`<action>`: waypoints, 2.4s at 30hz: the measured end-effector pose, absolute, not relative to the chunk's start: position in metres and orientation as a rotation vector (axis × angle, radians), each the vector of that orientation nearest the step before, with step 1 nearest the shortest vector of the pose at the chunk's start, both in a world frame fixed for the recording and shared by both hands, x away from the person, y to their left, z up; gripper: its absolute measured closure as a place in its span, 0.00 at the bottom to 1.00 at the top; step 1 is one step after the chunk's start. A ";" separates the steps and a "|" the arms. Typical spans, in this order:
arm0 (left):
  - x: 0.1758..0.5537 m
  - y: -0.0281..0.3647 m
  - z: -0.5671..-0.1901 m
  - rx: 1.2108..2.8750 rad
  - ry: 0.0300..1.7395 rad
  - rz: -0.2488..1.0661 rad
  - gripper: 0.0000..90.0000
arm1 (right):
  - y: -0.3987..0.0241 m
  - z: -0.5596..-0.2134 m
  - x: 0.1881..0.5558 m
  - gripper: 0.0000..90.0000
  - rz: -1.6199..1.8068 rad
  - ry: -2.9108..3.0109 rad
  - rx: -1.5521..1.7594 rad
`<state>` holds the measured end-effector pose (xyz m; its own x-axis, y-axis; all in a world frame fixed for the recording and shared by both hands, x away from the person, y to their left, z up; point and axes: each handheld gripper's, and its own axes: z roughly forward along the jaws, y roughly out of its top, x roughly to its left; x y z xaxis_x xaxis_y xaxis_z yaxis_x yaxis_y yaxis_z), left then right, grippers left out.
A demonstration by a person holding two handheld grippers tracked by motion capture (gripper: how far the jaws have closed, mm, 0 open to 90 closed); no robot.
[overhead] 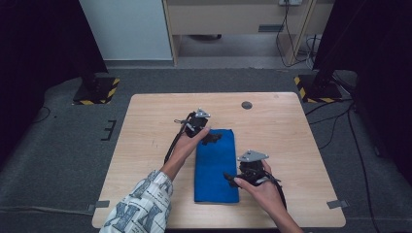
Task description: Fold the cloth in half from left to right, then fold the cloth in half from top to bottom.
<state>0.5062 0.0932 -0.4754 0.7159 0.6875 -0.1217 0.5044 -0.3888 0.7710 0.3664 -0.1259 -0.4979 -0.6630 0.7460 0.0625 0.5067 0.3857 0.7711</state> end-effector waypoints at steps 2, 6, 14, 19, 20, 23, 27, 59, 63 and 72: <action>0.504 0.096 -0.474 2.079 0.918 0.274 0.09 | -0.125 -0.499 0.372 0.10 1.142 2.360 1.109; 0.500 0.100 -0.472 2.074 0.917 0.274 0.09 | -0.123 -0.499 0.382 0.11 1.127 2.345 1.125; 0.492 0.115 -0.473 2.090 0.924 0.296 0.09 | -0.120 -0.496 0.394 0.13 1.098 2.349 1.130; 0.491 0.127 -0.473 2.072 0.940 0.301 0.09 | -0.120 -0.492 0.403 0.14 1.079 2.339 1.141; 0.490 0.130 -0.473 2.070 0.937 0.301 0.09 | -0.119 -0.490 0.405 0.14 1.078 2.338 1.143; 0.490 0.135 -0.474 2.083 0.939 0.275 0.09 | -0.119 -0.485 0.414 0.16 1.073 2.338 1.130; 0.492 0.141 -0.476 2.092 0.956 0.275 0.09 | -0.122 -0.480 0.438 0.22 1.066 2.335 1.133; 0.535 0.139 -0.523 2.120 1.075 0.349 0.41 | -0.113 -0.519 0.542 0.64 0.958 2.384 1.238; 0.536 0.136 -0.526 2.125 1.071 0.338 0.44 | -0.107 -0.520 0.545 0.63 0.949 2.387 1.239; 0.535 0.131 -0.528 2.122 1.072 0.329 0.62 | -0.102 -0.524 0.546 0.76 0.948 2.422 1.225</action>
<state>0.5351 0.1311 -0.5277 0.6207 0.7787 -0.0915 0.5936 -0.3905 0.7037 0.5464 -0.1020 -0.5235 -0.6080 0.7921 0.0543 0.6183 0.4295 0.6582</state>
